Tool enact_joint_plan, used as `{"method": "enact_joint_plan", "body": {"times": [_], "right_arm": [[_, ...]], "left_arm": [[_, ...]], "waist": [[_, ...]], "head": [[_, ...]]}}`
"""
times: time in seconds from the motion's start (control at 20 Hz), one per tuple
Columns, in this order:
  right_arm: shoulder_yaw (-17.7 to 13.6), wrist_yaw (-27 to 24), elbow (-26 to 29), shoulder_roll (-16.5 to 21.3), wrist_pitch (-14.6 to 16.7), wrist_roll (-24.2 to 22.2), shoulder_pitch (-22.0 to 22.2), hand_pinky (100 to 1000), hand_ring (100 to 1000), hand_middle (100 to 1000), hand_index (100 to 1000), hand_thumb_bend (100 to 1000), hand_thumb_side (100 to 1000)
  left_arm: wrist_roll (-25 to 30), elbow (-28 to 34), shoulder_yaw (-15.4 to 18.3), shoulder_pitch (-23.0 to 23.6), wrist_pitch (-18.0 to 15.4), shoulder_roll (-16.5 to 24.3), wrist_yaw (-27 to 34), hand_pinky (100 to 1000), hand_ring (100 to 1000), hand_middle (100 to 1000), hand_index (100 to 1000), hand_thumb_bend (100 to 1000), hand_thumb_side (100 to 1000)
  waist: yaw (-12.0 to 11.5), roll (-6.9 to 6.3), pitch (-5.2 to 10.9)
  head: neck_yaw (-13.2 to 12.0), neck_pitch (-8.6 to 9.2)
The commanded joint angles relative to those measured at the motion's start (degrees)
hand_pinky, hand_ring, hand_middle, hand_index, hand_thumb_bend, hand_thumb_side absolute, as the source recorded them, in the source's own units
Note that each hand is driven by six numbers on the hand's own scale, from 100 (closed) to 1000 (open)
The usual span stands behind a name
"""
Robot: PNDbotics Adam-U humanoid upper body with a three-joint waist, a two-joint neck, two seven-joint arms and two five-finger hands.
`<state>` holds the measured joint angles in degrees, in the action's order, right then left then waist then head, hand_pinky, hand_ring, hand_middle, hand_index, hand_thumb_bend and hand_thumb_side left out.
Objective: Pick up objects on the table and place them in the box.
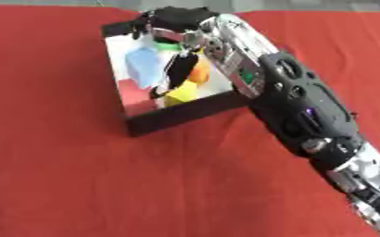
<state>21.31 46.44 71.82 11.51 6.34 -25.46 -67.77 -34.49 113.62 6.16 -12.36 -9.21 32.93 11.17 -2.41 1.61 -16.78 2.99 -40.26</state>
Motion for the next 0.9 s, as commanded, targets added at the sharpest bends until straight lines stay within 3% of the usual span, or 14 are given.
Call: {"method": "enact_joint_plan", "body": {"times": [0.05,0.1,0.15,0.2,0.25,0.3,0.35,0.4,0.55,0.6,0.7,0.9], "right_arm": [[-3.51,-6.86,6.49,4.47,-3.63,3.22,-0.67,825,853,807,955,467,284],[-4.74,-10.92,8.76,5.73,-5.33,4.8,-0.1,822,850,795,951,502,228],[-5.66,-15.65,10.99,7.09,-7.03,6.41,0.56,822,849,793,949,485,227],[-6.95,-20.92,13.16,8.56,-8.86,8.71,1.49,812,837,775,916,313,214],[-7.88,-26.1,15.2,10.03,-10.49,11.26,2.42,812,837,775,916,313,214],[-9.2,-31.44,17.13,11.49,-11.84,14.4,3.75,807,830,777,898,160,246],[-10.14,-36.44,18.85,12.94,-12.9,17.27,5.11,805,829,781,896,110,288],[-11.23,-41.26,20.51,14.35,-13.56,20.09,6.78,806,829,783,895,100,385],[-14.09,-51.86,25.03,17.91,-13.54,26.86,11.8,806,826,781,891,100,287],[-15.2,-54.22,26.61,19.05,-12.92,28.89,13.83,805,824,778,886,140,240],[-17.15,-57.02,29.41,20.75,-11.65,32.17,17.89,799,814,767,878,218,187],[-20.26,-59.08,33.51,21.65,-9.09,36.46,26.5,791,798,734,872,245,187]], "left_arm": [[-0.37,0.97,0.46,0.05,0.27,1.52,0.05,639,696,664,746,490,603],[-0.39,0.97,0.42,0.17,0.39,1.42,0.09,639,696,664,747,491,604],[-0.36,0.97,0.38,0.25,0.47,1.35,0.07,639,696,664,747,491,604],[-0.32,0.97,0.32,0.33,0.58,1.27,0.07,638,694,663,747,490,606],[-0.27,0.97,0.26,0.37,0.7,1.24,0.08,638,694,663,747,490,606],[-0.21,0.97,0.14,0.34,0.83,1.17,0.26,637,692,662,746,490,607],[-0.13,0.97,0.03,0.3,1.03,1.17,0.41,637,692,662,746,490,608],[-0.03,0.97,-0.11,0.23,1.32,1.18,0.53,636,691,661,746,489,608],[0.26,0.97,-0.43,-0.15,2.0,1.0,0.87,635,691,662,746,490,610],[0.34,0.97,-0.52,-0.29,2.17,0.87,1.01,634,690,660,746,490,610],[0.55,0.97,-0.66,-0.31,2.42,0.72,1.13,633,688,659,746,489,613],[0.55,0.97,-0.64,-0.14,2.76,0.35,1.18,631,687,658,746,491,614]], "waist": [[0.26,-0.39,1.73],[0.51,-0.41,1.82],[0.68,-0.4,1.88],[0.93,-0.43,1.97],[1.07,-0.42,2.03],[1.28,-0.47,2.12],[1.4,-0.5,2.21],[1.56,-0.55,2.32],[1.82,-0.56,2.54],[1.91,-0.56,2.57],[2.09,-0.58,2.6],[2.38,-0.69,2.54]], "head": [[-1.01,-0.2],[-1.52,-0.29],[-1.91,-0.35],[-2.58,-0.33],[-3.04,-0.3],[-3.71,-0.28],[-4.16,-0.3],[-4.66,-0.34],[-5.46,-0.42],[-5.71,-0.39],[-5.96,-0.23],[-5.4,-0.1]]}}
